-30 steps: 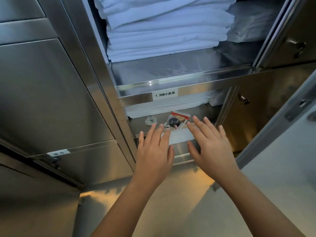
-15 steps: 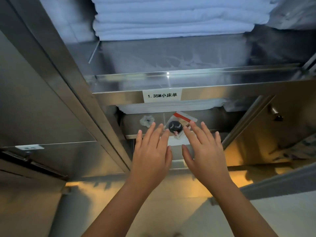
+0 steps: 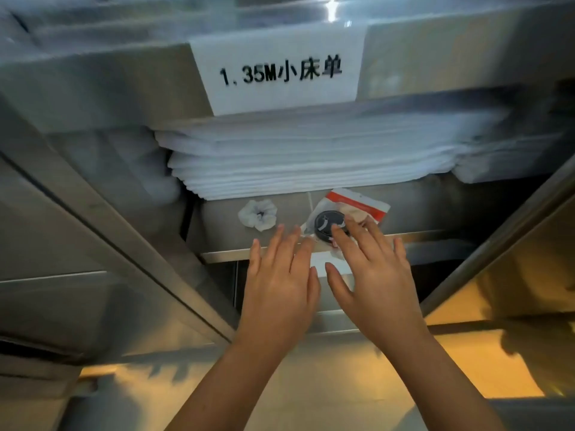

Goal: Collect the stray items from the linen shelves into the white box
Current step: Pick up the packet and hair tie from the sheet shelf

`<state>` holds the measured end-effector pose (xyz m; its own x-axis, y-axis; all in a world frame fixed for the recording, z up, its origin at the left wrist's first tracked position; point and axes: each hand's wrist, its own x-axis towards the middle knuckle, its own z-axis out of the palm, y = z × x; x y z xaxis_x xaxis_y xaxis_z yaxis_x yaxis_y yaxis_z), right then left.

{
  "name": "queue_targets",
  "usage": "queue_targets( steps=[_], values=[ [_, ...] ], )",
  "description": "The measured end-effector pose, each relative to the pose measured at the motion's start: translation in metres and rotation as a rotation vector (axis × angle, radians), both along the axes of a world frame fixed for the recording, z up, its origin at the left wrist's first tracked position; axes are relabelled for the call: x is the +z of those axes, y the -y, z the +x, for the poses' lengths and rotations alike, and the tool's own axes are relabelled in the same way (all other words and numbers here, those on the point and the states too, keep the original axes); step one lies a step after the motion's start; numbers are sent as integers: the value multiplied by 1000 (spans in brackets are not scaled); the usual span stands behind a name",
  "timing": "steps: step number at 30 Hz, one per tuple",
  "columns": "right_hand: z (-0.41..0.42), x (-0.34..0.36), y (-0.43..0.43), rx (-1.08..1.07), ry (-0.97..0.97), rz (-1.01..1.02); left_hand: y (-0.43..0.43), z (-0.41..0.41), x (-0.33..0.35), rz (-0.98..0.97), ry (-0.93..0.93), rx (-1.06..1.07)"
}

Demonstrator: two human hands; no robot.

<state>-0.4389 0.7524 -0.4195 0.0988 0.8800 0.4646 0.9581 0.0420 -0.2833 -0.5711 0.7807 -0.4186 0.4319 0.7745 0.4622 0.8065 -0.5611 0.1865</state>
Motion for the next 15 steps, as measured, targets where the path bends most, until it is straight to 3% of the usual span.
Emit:
queue_targets(
  steps=[15],
  values=[
    [22,-104,-75,86,78,79,-86,9,-111,62,17,81]
  ],
)
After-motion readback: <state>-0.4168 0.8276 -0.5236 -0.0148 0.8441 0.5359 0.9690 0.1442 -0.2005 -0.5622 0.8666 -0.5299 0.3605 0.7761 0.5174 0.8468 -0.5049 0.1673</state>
